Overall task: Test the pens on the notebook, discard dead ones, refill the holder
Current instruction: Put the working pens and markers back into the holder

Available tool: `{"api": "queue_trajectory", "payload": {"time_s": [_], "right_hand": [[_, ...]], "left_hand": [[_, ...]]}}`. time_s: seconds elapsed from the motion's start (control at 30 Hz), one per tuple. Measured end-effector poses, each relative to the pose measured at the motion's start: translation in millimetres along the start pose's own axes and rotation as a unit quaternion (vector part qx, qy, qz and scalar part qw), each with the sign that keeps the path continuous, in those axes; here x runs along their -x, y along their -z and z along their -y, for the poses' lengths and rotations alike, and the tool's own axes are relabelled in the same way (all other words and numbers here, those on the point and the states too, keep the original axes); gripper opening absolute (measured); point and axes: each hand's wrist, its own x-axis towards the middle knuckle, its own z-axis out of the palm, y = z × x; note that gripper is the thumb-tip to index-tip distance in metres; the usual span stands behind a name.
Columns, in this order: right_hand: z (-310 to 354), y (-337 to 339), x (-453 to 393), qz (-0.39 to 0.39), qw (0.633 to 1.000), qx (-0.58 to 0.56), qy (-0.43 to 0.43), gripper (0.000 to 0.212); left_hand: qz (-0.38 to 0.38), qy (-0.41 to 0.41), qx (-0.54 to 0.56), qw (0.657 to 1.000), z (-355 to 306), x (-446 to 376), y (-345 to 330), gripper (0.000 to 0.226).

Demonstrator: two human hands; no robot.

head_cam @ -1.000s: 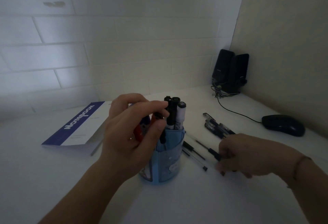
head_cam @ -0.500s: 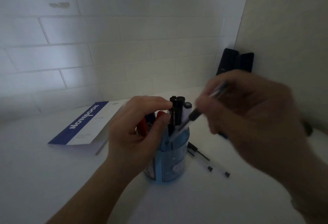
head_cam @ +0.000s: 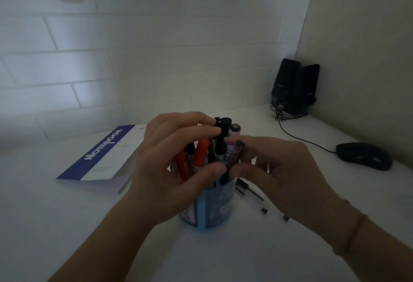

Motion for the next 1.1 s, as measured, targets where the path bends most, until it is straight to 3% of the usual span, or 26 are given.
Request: {"api": "queue_trajectory", "payload": {"time_s": [0.07, 0.13, 0.2, 0.27, 0.33, 0.47, 0.63, 0.77, 0.97, 1.03, 1.1], "right_hand": [[-0.2, -5.9, 1.9, 0.019, 0.991, 0.108, 0.077, 0.031], [-1.2, -6.0, 4.3, -0.003, 0.982, 0.145, 0.117, 0.029], [-4.4, -4.6, 4.6, -0.047, 0.986, 0.132, 0.089, 0.021], [-20.6, -5.1, 5.2, -0.069, 0.991, 0.111, 0.006, 0.011], [-38.9, -13.3, 7.2, -0.002, 0.979, 0.182, -0.088, 0.016], [-52.3, -33.0, 14.8, 0.156, 0.946, 0.239, -0.152, 0.044], [-44.3, -39.7, 10.7, 0.219, 0.926, 0.292, -0.094, 0.034], [-44.9, -30.7, 22.7, 0.26, 0.869, 0.414, -0.075, 0.046], [-55.7, -22.3, 25.3, 0.247, 0.846, 0.467, -0.069, 0.054], [-58.4, -17.1, 22.7, 0.229, 0.856, 0.455, -0.08, 0.064], [-57.6, -4.7, 13.7, 0.173, 0.89, 0.403, -0.123, 0.07]], "left_hand": [[0.01, -0.007, -0.009, 1.0, -2.9, -0.8, -1.0, 0.037], [0.014, -0.013, -0.024, 1.0, -4.6, -1.0, -1.9, 0.033], [0.006, -0.003, -0.022, 1.0, -4.6, -0.7, -1.8, 0.027], [-0.003, 0.01, -0.009, 1.0, -5.2, 0.0, -2.0, 0.025], [-0.009, 0.02, -0.008, 1.0, -5.6, 0.7, -2.7, 0.027], [-0.017, 0.029, -0.02, 0.999, -5.3, 0.7, -3.2, 0.028], [-0.032, 0.036, -0.052, 0.997, -2.8, 0.6, -3.6, 0.022], [-0.033, 0.06, -0.055, 0.996, -1.8, 1.4, -2.5, 0.022], [-0.032, 0.076, -0.03, 0.996, -4.3, 1.9, -1.3, 0.025], [-0.034, 0.079, -0.023, 0.996, -4.8, 1.9, -0.7, 0.026], [-0.036, 0.076, -0.015, 0.996, -4.6, 1.9, -0.5, 0.026]]}}
